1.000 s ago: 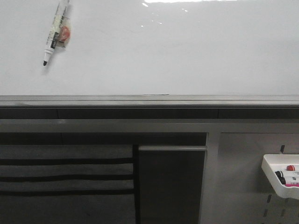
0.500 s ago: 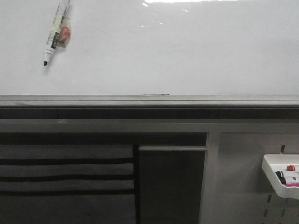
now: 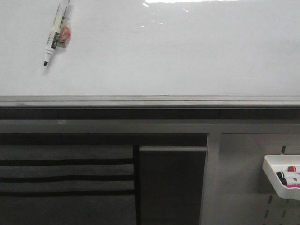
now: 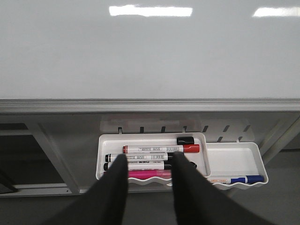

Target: Write number 3 on whiteboard

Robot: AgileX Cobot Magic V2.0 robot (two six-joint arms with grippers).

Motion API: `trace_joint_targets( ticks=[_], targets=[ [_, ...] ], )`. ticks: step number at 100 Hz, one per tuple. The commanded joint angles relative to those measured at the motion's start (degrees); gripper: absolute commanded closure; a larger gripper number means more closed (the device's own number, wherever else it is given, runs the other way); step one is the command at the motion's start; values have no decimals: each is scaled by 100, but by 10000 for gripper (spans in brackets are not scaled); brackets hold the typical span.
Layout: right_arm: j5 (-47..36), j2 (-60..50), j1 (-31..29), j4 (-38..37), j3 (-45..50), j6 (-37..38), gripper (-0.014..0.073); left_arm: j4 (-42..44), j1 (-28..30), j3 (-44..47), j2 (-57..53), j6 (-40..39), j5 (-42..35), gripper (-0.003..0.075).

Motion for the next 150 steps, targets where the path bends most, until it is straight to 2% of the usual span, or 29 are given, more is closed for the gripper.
trace_joint_targets(
  ticks=[1, 4, 9, 44, 64, 76, 87, 94, 115, 137, 150],
  targets=[
    [-365, 48, -4, -134, -208, -54, 242, 9, -45, -209, 57, -53, -483, 266],
    [-365, 48, -4, -134, -208, -54, 209, -6, -45, -209, 57, -53, -513, 225],
    [-365, 48, -4, -134, -208, -54, 186, -6, -45, -209, 57, -53, -544, 202],
    [-365, 48, -4, -66, -208, -54, 190, -16, -45, -209, 57, -53, -648, 207],
    [-351, 48, 43, 1065, -208, -143, 191, -591, -56, -171, 212, -39, -817, 208],
    [-325, 82, 299, 2027, -307, -991, 191, -728, -54, -186, 612, 286, -954, 208],
    [-312, 120, 684, 3058, -459, -1927, 191, -1223, -59, -370, 1158, 732, -954, 208],
    [-335, 135, 925, 3366, -508, -2210, 191, -1451, -59, -530, 1553, 1007, -998, 208],
    [-504, 220, 1468, 3411, -520, -2234, 191, -1622, -292, -1147, 2831, 1009, -1348, 208],
    [-554, 229, 1511, 3411, -520, -2234, 191, -1246, -1028, -1712, 3992, 1018, -1917, 208],
    [-567, 229, 1511, 3411, -520, -2234, 191, -1159, -1090, -1961, 4517, 1018, -2214, 208]
  ],
)
